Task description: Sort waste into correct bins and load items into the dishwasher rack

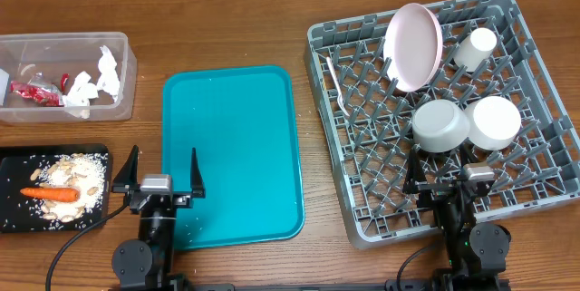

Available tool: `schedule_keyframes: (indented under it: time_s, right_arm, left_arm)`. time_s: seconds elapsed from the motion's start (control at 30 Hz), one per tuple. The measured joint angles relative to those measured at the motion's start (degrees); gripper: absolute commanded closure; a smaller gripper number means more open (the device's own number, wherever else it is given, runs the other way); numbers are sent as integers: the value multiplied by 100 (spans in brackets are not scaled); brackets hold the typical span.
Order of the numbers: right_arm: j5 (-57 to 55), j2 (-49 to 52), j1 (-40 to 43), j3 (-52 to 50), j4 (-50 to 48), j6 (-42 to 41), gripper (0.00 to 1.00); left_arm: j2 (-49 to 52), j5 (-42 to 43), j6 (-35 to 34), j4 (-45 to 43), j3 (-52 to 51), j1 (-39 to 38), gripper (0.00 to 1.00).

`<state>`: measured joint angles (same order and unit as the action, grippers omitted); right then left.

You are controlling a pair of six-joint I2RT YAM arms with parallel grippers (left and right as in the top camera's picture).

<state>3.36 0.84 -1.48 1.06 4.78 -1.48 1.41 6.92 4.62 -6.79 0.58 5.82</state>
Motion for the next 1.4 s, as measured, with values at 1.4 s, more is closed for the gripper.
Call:
schedule_keyframes:
  time_s: [1.4]
  right_arm:
    - [-2, 0, 0, 0, 2, 0, 0]
  left_arm:
    - [-55, -2, -129, 1049, -7, 109, 0]
